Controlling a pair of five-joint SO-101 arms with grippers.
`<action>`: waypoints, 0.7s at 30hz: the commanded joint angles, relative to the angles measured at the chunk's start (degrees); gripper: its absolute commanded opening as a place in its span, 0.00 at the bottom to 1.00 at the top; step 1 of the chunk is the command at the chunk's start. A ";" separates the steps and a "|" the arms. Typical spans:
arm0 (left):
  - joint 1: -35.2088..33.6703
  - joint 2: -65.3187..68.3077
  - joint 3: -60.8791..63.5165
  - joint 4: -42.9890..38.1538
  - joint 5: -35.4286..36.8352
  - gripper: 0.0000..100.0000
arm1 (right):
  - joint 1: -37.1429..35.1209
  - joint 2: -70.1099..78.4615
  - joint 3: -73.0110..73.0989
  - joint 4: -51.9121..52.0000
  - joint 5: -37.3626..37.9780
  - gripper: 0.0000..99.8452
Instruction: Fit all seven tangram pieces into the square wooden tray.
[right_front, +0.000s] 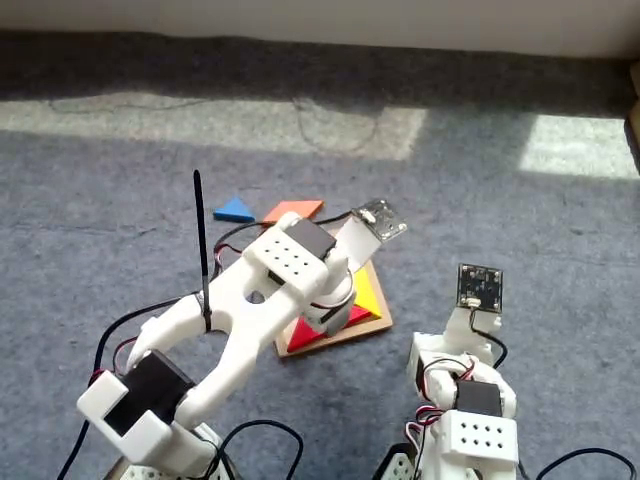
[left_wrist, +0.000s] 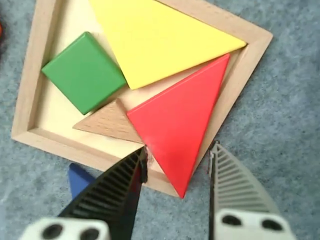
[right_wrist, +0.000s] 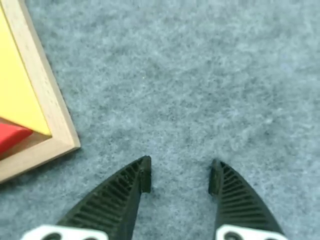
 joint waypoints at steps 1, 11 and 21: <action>-1.89 -0.04 2.42 -4.40 -0.35 0.21 | 1.63 0.04 0.92 -1.63 0.53 0.20; -4.26 -0.57 4.09 -8.53 -1.58 0.21 | 1.63 0.04 0.92 -1.63 0.53 0.20; -3.03 -7.96 -6.11 5.10 0.88 0.21 | 1.63 0.04 0.92 -1.63 0.53 0.20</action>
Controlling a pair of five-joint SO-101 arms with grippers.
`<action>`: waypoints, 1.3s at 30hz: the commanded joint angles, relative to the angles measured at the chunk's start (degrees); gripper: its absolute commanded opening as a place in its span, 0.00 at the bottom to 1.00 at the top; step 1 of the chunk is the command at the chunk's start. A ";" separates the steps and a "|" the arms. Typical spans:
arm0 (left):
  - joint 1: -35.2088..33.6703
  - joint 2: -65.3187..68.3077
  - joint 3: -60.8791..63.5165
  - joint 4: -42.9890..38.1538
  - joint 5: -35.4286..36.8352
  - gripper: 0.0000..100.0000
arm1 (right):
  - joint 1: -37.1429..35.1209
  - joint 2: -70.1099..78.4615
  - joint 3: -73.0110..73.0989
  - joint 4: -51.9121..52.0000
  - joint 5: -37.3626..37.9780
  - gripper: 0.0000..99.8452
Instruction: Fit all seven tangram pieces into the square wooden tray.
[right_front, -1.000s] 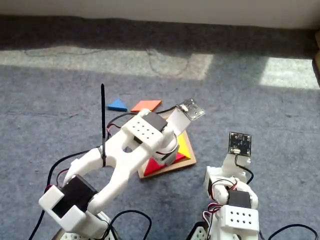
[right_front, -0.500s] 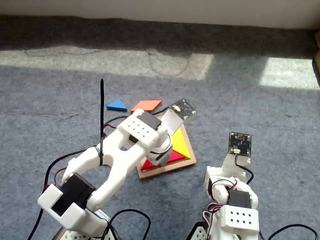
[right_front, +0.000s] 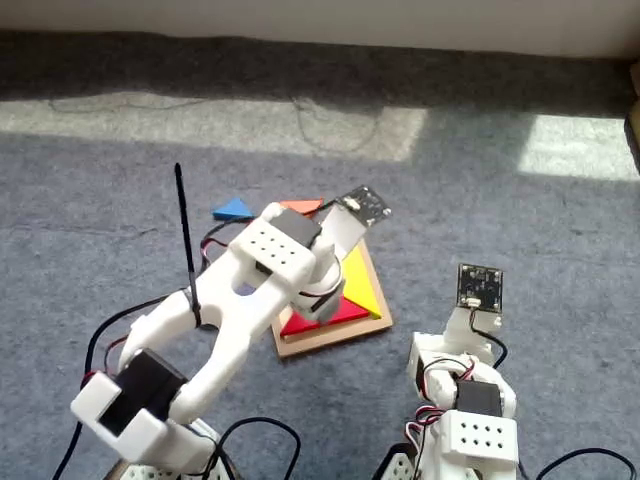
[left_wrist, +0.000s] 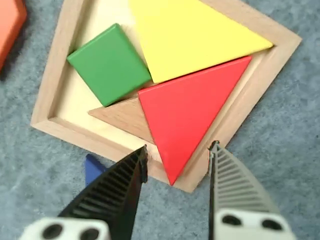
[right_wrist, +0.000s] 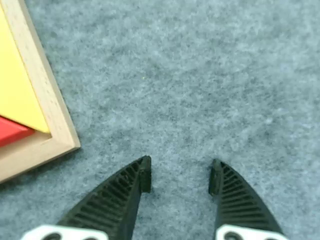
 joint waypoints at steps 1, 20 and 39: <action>0.84 -7.87 -3.74 3.16 0.79 0.21 | 1.63 0.04 0.92 -1.63 0.53 0.20; -10.33 -8.22 17.80 -16.70 -2.46 0.21 | 1.63 0.04 0.92 -1.63 0.53 0.20; -2.33 -15.08 12.79 -9.05 1.14 0.21 | 1.63 0.04 0.92 -1.63 0.53 0.20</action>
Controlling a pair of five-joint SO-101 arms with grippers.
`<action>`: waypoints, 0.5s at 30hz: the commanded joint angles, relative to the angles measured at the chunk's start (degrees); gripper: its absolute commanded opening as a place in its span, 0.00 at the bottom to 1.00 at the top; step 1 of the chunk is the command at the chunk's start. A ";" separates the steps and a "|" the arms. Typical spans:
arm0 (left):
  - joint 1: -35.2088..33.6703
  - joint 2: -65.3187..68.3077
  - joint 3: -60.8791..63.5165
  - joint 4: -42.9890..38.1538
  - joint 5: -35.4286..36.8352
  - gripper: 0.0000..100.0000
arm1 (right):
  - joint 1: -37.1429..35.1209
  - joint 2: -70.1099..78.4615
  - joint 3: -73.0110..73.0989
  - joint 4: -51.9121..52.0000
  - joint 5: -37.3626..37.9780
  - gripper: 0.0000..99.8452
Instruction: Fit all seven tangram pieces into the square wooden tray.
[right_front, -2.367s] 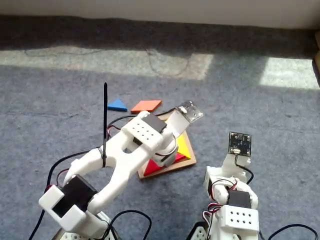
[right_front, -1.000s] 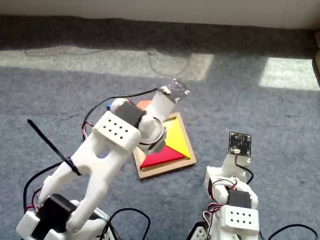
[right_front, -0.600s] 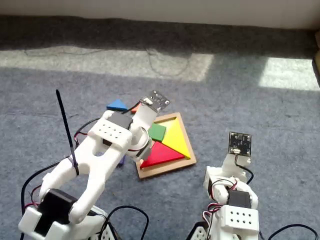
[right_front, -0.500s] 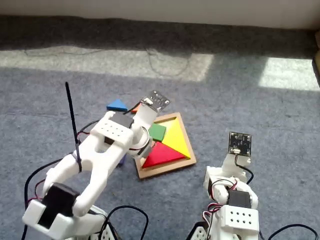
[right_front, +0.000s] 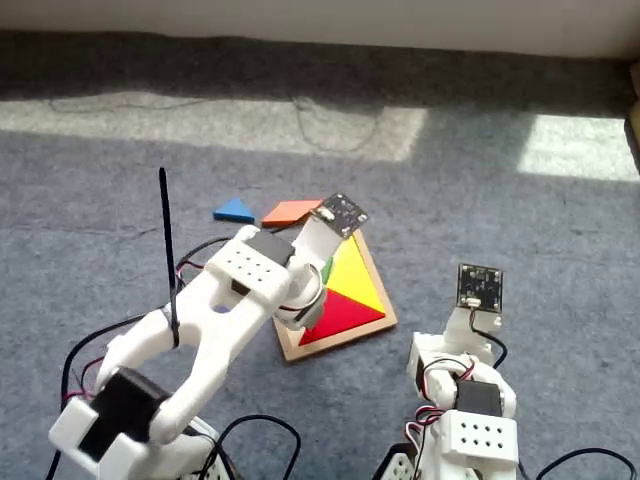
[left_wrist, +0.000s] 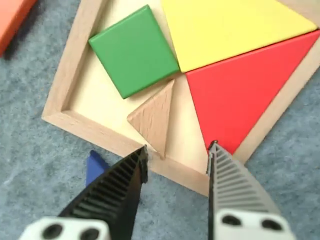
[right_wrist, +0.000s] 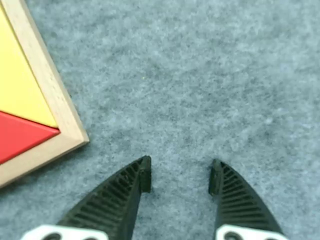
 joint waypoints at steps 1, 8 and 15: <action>-0.84 -9.45 -2.15 2.64 0.70 0.21 | 1.63 0.04 0.92 -1.63 0.53 0.20; -6.81 -13.58 -1.71 2.37 0.44 0.21 | 1.63 0.04 0.92 -1.63 0.53 0.20; -6.20 0.48 -2.86 -3.34 0.44 0.21 | 1.63 0.04 0.92 -1.63 0.53 0.20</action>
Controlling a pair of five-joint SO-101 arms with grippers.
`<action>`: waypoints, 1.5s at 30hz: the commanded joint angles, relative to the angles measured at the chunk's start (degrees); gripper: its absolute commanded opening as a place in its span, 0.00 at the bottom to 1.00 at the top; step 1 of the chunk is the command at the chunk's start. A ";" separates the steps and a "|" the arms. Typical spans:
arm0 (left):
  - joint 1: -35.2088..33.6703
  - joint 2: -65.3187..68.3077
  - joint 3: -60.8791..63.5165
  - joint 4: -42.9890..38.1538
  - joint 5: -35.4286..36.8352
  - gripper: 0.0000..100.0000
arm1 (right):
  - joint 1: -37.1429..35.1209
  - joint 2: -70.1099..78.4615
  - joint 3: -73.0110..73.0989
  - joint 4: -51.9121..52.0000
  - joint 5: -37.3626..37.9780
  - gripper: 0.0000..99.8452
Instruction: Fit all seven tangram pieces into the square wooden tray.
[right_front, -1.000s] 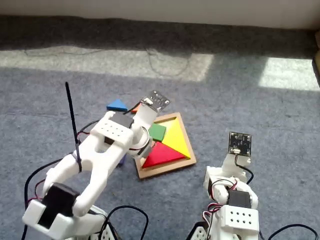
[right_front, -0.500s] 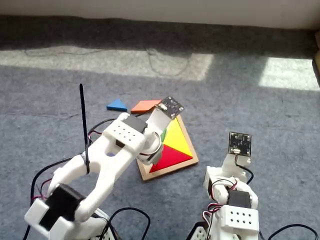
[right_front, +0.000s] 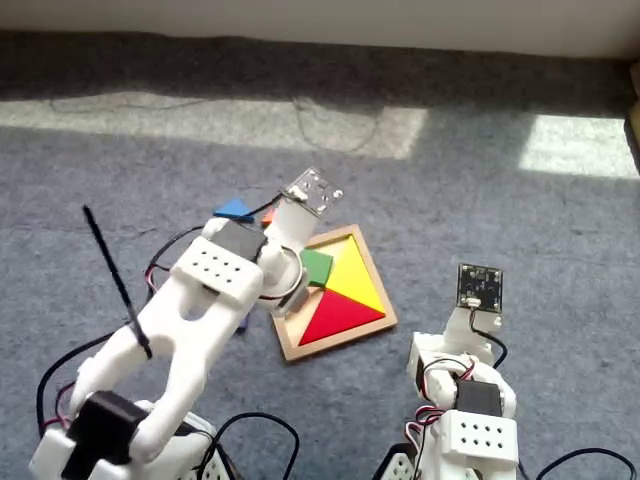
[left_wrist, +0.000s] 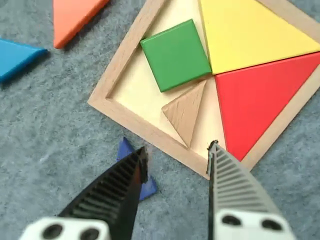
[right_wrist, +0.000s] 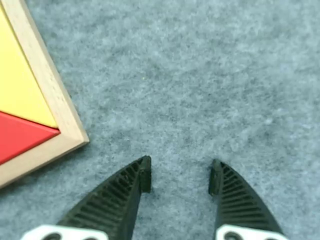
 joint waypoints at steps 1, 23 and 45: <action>-0.31 6.55 -3.12 -5.36 0.35 0.21 | 1.63 0.04 0.92 -1.54 0.53 0.20; 4.18 22.90 -17.54 1.93 0.44 0.09 | 1.63 0.04 0.92 -1.54 0.53 0.20; 5.85 16.22 -17.71 8.53 -9.76 0.11 | 1.63 0.04 0.92 -1.54 0.53 0.20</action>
